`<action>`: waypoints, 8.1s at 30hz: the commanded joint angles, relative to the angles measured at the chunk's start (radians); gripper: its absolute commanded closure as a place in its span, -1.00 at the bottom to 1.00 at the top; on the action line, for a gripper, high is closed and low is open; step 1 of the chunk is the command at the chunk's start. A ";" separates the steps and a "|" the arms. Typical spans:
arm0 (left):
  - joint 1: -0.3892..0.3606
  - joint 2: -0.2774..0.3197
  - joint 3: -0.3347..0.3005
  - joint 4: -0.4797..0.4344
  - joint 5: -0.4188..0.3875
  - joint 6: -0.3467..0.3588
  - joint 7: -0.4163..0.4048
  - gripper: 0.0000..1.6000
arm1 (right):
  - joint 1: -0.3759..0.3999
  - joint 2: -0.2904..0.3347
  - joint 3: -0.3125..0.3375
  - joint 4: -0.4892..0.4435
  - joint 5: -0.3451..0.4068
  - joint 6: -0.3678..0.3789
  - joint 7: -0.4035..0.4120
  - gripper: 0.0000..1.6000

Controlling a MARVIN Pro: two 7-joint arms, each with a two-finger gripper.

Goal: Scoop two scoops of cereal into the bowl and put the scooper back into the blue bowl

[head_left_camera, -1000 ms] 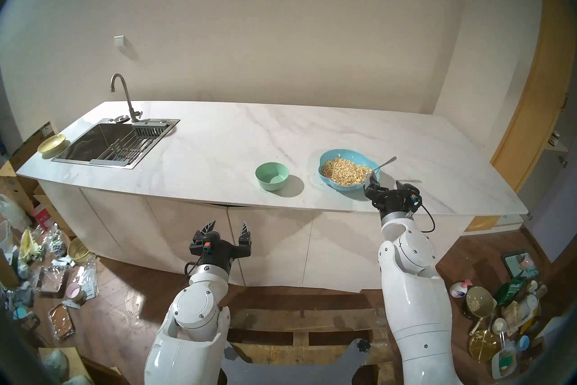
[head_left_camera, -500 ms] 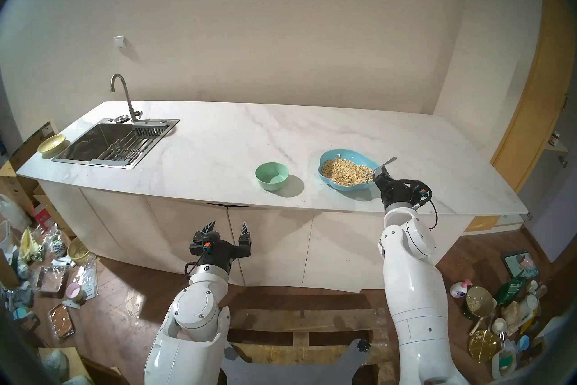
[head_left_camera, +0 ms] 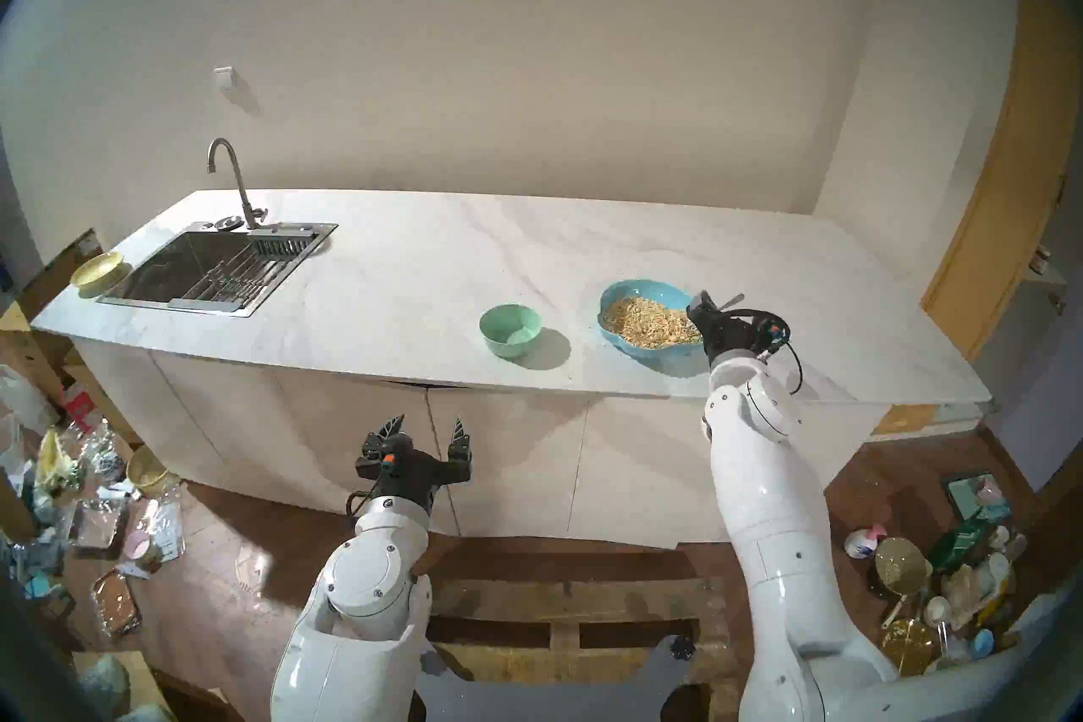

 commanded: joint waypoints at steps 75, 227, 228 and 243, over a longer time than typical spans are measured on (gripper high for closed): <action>-0.004 0.001 0.002 -0.024 -0.001 -0.006 -0.003 -1.00 | 0.465 0.168 0.047 0.767 -0.014 -0.297 0.287 -1.00; -0.004 0.001 0.003 -0.024 -0.002 -0.006 -0.002 -1.00 | 0.426 0.024 0.159 0.492 0.116 0.146 -0.023 1.00; -0.004 0.001 0.003 -0.024 -0.002 -0.006 -0.002 -1.00 | 0.428 0.024 0.161 0.492 0.119 0.150 -0.027 1.00; -0.005 0.001 0.003 -0.023 -0.001 -0.006 -0.002 -1.00 | 0.506 0.023 0.173 0.516 0.148 0.193 -0.072 1.00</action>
